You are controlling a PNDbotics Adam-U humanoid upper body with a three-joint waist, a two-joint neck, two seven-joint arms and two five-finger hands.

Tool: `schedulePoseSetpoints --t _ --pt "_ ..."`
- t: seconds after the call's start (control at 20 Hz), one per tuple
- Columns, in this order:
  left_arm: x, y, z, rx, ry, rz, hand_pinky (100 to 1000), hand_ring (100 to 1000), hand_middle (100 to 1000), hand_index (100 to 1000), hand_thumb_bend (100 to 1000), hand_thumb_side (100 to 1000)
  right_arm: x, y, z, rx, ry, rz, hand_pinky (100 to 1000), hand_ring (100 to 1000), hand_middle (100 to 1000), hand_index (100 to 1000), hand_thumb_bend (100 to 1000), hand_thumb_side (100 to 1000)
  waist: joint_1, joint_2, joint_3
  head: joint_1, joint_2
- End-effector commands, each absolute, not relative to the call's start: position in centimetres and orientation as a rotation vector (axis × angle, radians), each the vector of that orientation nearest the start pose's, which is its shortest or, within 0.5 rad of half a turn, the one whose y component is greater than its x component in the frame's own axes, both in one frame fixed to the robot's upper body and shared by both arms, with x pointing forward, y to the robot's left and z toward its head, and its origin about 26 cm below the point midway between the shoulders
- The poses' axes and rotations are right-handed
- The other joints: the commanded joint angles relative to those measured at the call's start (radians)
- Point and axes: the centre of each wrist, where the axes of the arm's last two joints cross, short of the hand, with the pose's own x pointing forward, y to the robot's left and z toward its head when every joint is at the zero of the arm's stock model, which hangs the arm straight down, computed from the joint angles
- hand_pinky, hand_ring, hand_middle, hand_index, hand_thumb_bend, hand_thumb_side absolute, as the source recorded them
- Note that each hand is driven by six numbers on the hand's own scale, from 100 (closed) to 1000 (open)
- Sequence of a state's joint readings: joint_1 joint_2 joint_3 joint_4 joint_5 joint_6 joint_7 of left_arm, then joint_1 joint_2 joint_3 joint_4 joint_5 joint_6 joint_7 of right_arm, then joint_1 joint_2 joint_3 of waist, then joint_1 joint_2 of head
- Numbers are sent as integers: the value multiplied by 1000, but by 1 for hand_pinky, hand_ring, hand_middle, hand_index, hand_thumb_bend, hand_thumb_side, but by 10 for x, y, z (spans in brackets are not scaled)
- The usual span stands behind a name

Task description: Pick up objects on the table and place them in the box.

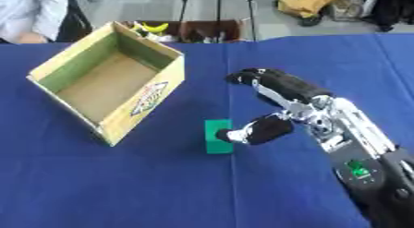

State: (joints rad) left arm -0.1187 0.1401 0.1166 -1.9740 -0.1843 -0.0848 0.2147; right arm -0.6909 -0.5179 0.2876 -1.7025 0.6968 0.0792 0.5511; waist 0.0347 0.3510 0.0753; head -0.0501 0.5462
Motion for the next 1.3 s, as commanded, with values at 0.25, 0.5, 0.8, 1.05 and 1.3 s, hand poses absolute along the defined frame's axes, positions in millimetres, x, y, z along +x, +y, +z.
schedulePoseSetpoints --t 0.25,0.5,0.8,1.05,1.3 --pt "280 280 142 487 -2205 7 308 710 706 888 139 948 362 -201 255 -721 -1583 1663 831 895 851 990 506 550 -3 -15 4 2 -20" --pt "280 280 142 488 -2203 7 308 710 706 888 137 948 359 -202 263 -680 -1466 1734 831 898 854 994 508 547 -3 -14 2 6 -27" --pt "280 280 141 488 -2201 6 308 711 706 888 136 947 355 -200 266 -657 -1411 1761 830 899 859 993 504 542 -2 -13 3 5 -29" --pt "280 280 141 486 -2201 6 307 711 706 888 135 947 361 -199 260 -661 -1352 1783 830 904 865 995 514 546 -3 -12 3 3 -32" --pt "280 279 141 483 -2201 3 307 711 706 889 133 947 365 -198 258 -684 -1337 1784 829 904 867 995 501 555 -3 -10 3 2 -35"
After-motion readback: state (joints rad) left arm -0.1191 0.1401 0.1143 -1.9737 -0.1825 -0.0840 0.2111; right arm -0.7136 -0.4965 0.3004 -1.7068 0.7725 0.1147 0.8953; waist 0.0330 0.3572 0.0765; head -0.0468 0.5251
